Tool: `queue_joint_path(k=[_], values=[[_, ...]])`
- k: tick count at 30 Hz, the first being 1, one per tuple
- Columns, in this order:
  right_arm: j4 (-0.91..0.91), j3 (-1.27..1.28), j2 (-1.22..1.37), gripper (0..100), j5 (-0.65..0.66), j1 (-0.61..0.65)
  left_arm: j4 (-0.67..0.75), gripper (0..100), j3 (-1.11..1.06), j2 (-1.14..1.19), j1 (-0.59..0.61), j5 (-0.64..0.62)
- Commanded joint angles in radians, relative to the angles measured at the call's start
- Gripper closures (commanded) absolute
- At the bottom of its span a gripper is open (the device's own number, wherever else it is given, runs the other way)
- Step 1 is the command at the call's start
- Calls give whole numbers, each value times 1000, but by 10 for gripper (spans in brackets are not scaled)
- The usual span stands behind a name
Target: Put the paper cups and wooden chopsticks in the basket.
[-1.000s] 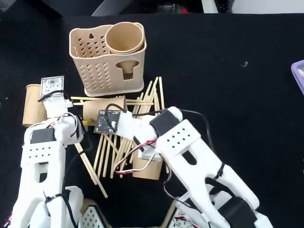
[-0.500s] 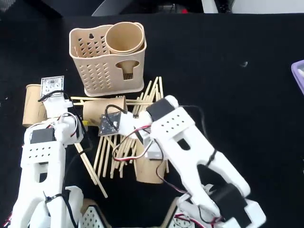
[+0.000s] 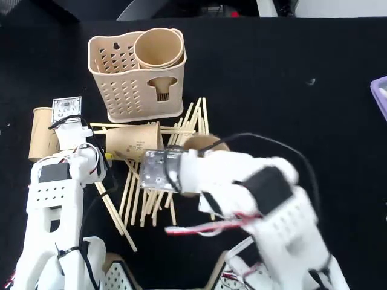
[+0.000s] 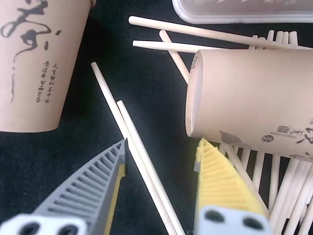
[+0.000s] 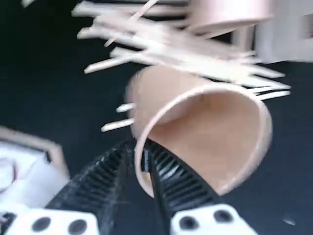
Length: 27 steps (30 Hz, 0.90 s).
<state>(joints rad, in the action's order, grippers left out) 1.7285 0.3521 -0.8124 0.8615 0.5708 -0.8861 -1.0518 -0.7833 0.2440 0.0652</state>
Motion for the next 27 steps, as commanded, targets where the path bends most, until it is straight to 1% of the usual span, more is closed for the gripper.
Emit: queue_joint_path(k=[1,4,7,11,14,17,19,25,27], values=[[-51,-188,-44,988,-71,-61,2,769,10,-21,-8,6],[-241,-259,-42,988,-172,-118,2,769,10,-21,-8,5],[-437,-257,12,988,-247,-121,2,769,10,-21,-8,5],[-623,-300,206,988,-273,-124,2,769,10,-21,-8,5],[-694,-418,378,988,-272,-126,2,769,10,-21,-8,6],[-683,-619,553,988,-273,-123,2,769,10,-21,-8,6],[-635,-771,673,988,-270,-126,2,769,10,-21,-8,6],[-358,-1242,1004,988,-265,-126,2,769,8,-21,-8,6],[-270,-1395,1098,988,-241,-126,2,769,8,-21,-8,6]])
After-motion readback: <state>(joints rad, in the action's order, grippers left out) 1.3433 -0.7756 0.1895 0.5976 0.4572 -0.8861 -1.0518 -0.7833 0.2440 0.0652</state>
